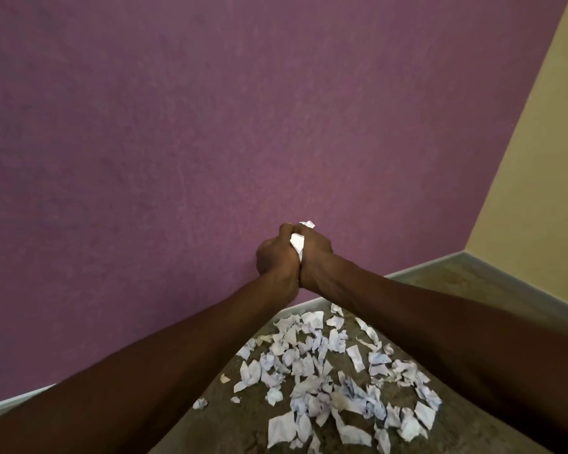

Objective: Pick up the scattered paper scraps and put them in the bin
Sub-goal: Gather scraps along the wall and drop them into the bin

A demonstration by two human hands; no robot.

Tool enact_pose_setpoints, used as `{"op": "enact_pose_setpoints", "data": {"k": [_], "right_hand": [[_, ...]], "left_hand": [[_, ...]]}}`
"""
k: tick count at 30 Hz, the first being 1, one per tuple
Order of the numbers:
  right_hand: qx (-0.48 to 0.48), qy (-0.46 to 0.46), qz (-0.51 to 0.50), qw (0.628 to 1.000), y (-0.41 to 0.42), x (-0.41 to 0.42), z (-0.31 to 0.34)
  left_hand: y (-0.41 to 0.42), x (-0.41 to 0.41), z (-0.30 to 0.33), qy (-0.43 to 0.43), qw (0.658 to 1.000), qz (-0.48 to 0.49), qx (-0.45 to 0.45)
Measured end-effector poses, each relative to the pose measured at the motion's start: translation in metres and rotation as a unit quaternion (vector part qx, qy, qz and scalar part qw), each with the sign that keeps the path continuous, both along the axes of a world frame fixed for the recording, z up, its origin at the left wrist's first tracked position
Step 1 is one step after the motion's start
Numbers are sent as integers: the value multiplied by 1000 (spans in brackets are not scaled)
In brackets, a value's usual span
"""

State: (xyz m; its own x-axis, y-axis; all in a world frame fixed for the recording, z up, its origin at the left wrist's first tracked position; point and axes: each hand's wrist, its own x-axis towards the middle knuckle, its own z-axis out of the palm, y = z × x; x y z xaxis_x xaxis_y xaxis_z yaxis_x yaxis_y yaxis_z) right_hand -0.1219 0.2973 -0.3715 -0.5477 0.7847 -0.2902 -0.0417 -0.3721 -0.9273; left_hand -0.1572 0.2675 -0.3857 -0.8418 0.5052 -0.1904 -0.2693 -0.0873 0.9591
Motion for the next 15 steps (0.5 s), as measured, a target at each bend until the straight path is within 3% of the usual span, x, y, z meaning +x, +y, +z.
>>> {"op": "enact_pose_setpoints", "data": {"k": [4, 8, 15], "right_hand": [[-41, 83, -34, 995, 19, 1, 17], [-81, 101, -40, 991, 33, 4, 14], [-126, 75, -28, 989, 56, 20, -4]], "left_hand": [[15, 9, 24, 57, 996, 47, -58], [31, 14, 29, 98, 988, 60, -102], [37, 33, 24, -99, 995, -5, -32]]}}
